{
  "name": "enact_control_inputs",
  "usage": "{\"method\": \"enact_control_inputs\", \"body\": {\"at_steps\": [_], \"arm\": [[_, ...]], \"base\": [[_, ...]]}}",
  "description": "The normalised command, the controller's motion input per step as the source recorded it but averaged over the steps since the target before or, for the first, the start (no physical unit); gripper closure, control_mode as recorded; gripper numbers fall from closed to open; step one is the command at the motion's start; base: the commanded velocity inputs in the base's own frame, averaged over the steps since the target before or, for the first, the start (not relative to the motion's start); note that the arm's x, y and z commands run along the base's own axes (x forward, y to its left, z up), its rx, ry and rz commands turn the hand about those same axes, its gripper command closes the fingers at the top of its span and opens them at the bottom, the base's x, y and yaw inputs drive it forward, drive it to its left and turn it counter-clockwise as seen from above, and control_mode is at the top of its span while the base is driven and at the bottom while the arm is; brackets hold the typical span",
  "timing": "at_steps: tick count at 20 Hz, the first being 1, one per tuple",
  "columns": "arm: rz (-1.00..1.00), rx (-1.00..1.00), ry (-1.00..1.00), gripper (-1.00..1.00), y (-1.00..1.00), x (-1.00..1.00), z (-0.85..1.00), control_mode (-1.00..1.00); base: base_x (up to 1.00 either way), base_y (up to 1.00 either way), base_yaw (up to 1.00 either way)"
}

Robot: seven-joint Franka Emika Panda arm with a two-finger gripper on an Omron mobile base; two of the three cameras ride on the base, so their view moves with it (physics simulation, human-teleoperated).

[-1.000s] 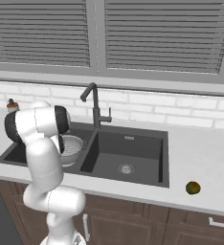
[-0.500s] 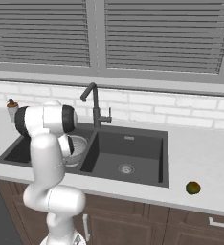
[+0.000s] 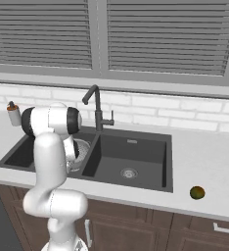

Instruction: Put the colander in the sink, put the mango, mango in the colander, and turn on the sink faucet and pour water over the colander.

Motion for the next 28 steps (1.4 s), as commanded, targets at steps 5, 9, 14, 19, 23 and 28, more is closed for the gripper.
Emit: {"method": "enact_control_inputs", "body": {"at_steps": [5, 9, 14, 19, 23, 28], "arm": [[-0.16, 0.00, 0.00, -1.00, 0.19, 0.07, -0.58, -1.00], [-0.13, 0.00, 0.00, -1.00, 0.31, -0.01, -0.26, -1.00], [-0.03, 0.00, -0.08, -1.00, 0.23, -0.17, 0.00, -1.00], [0.00, 0.00, -0.12, -1.00, 0.38, -0.28, 0.13, -1.00], [0.00, 0.00, -0.19, -1.00, 0.30, -0.40, 0.56, -1.00], [0.01, -0.02, -0.22, -1.00, 0.26, -0.60, 0.95, -1.00]], "base": [[0.00, 0.00, 0.00], [0.00, 0.00, 0.00], [0.00, 0.00, 0.00], [0.00, 0.00, 0.00], [0.00, 0.00, 0.00], [0.00, 0.00, 0.00]]}}
